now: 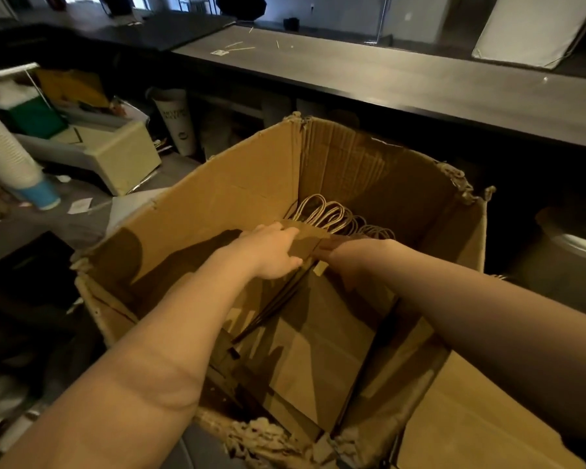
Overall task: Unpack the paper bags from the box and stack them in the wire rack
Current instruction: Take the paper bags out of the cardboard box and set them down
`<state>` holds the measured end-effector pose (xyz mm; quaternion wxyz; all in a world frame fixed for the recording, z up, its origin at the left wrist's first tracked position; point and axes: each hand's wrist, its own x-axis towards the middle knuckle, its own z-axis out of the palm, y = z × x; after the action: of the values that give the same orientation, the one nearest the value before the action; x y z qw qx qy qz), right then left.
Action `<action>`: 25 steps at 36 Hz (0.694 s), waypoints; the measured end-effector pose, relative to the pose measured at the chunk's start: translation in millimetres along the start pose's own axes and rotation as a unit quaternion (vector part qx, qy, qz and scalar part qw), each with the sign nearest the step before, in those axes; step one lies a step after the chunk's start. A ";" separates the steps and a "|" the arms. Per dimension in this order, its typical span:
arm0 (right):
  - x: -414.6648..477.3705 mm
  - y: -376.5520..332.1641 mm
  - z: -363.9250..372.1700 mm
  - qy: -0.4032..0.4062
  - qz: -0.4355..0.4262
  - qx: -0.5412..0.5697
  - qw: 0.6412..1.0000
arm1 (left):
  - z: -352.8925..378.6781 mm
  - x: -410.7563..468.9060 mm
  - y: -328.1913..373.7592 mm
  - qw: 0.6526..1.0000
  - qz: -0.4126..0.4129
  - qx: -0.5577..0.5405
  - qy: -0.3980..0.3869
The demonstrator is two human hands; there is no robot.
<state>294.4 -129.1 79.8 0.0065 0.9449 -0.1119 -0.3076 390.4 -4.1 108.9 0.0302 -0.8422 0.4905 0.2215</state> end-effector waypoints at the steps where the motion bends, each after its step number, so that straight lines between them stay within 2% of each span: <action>1: -0.4 0.3 1.2 -0.008 -0.002 -0.005 1.000 | -0.1 0.1 1.7 1.000 0.007 -0.002 -0.003; 15: -12.4 -1.1 -8.4 0.093 -0.035 0.005 0.995 | 2.6 1.3 4.3 0.999 0.039 -0.003 -0.026; 25: -21.5 9.4 -12.6 0.147 -0.059 0.052 0.986 | 2.7 -2.8 12.2 0.992 0.069 -0.096 -0.053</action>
<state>282.9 -134.4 103.3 -0.0449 0.9838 -0.0694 -0.1594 378.0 -7.4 109.6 -0.0402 -0.7925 0.5214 0.3138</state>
